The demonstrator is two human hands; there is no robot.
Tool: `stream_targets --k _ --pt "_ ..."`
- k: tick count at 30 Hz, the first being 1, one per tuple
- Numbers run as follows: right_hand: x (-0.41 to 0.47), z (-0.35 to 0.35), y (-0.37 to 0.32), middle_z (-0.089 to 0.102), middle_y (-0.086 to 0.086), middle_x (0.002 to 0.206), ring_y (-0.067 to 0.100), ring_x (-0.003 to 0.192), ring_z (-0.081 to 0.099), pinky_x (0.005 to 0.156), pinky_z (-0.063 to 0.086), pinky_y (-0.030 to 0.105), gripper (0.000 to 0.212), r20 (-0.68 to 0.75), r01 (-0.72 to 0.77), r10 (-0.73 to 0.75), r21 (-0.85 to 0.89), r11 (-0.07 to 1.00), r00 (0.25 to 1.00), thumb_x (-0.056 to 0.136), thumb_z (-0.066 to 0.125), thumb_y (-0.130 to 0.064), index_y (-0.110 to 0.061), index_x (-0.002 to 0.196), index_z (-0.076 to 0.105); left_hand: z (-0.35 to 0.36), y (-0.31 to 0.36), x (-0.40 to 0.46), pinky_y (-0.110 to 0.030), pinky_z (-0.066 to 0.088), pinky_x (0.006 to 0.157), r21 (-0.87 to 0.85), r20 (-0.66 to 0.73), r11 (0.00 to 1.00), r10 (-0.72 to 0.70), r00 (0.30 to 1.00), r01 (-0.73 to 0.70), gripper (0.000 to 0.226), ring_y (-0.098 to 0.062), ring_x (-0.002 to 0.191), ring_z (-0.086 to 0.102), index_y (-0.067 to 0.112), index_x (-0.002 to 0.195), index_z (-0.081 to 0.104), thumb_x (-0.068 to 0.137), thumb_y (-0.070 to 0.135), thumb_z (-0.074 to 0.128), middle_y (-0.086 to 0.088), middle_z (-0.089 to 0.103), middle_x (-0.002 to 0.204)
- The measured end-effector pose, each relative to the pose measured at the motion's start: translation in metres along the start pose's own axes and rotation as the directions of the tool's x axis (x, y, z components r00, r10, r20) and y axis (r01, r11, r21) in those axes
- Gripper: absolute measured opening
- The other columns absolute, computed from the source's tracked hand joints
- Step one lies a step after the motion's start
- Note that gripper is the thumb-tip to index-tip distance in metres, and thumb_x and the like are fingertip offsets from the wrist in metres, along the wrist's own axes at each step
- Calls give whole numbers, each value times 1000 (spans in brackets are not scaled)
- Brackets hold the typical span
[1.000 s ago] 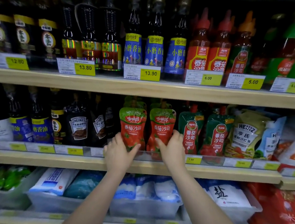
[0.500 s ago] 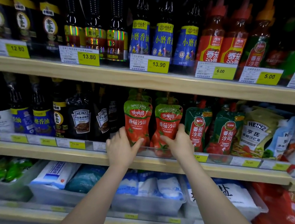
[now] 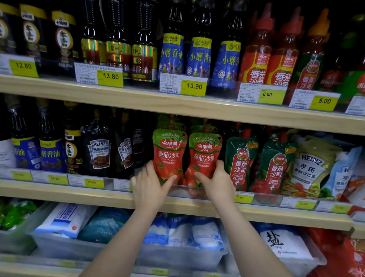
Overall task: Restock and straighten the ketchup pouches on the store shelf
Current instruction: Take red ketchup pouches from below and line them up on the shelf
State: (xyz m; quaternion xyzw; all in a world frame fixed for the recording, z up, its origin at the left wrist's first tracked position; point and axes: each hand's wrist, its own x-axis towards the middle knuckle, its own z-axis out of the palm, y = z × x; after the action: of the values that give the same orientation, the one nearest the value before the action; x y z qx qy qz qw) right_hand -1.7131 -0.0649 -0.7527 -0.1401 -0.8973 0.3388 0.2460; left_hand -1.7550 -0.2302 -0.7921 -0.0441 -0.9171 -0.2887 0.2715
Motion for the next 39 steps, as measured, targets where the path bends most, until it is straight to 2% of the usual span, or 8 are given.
stream_targets --k 4,10,14,19,22,25,35,39 --pt "-9 -17 4 52 7 134 24 117 53 93 46 37 78 10 56 -58 149 987 998 76 70 -41 -15 138 32 -14 11 -22 -47 30 105 -167 -93 983 57 994 -72 96 -32 129 35 5 144 20 76 64 54 -19 39 141" --pt "-16 -84 53 55 -3 127 5 90 58 76 49 26 67 -168 107 -88 107 988 982 74 70 -46 -22 129 42 -17 89 -42 -32 30 106 -407 -71 848 343 937 -341 69 -17 130 34 17 141 30 85 50 56 -4 40 140" --pt "-10 -122 96 52 7 127 21 115 51 94 47 39 70 -256 49 -26 87 995 966 74 74 -38 -12 130 40 10 139 -56 -25 23 108 -501 0 828 291 957 -252 72 -14 134 28 16 143 26 85 42 61 -3 34 145" --pt "9 -138 123 45 15 132 29 125 39 105 37 45 87 -214 19 -5 62 998 977 69 76 -41 -5 136 32 44 178 -60 -27 22 106 -456 -11 883 124 992 -116 89 -20 138 17 14 147 10 83 39 65 -8 23 150" --pt "22 -130 125 44 16 135 29 126 42 104 38 42 94 -154 44 -25 124 991 988 66 80 -36 -4 138 27 58 198 -59 -39 29 108 -392 -55 919 15 998 -36 94 -28 134 24 7 146 7 81 31 70 -17 28 145" --pt "29 -120 130 55 11 124 25 112 55 87 45 33 78 -116 22 -6 136 990 993 68 80 -27 -10 129 34 67 205 -61 -41 42 100 -322 -48 946 -59 997 41 96 -31 125 38 10 147 1 81 23 69 -18 36 138" --pt "31 -113 136 60 8 116 25 103 59 80 51 38 54 -155 2 15 108 994 988 76 73 -24 -11 117 42 77 206 -54 -37 48 91 -285 -32 958 -26 999 16 90 -29 116 47 10 147 4 83 18 67 -17 38 130" --pt "25 -121 132 49 12 126 26 114 51 92 46 38 69 -164 6 13 111 994 986 73 76 -27 -8 126 37 65 201 -63 -35 40 100 -348 -59 937 10 998 -30 92 -26 131 33 13 148 2 84 28 66 -16 28 143"
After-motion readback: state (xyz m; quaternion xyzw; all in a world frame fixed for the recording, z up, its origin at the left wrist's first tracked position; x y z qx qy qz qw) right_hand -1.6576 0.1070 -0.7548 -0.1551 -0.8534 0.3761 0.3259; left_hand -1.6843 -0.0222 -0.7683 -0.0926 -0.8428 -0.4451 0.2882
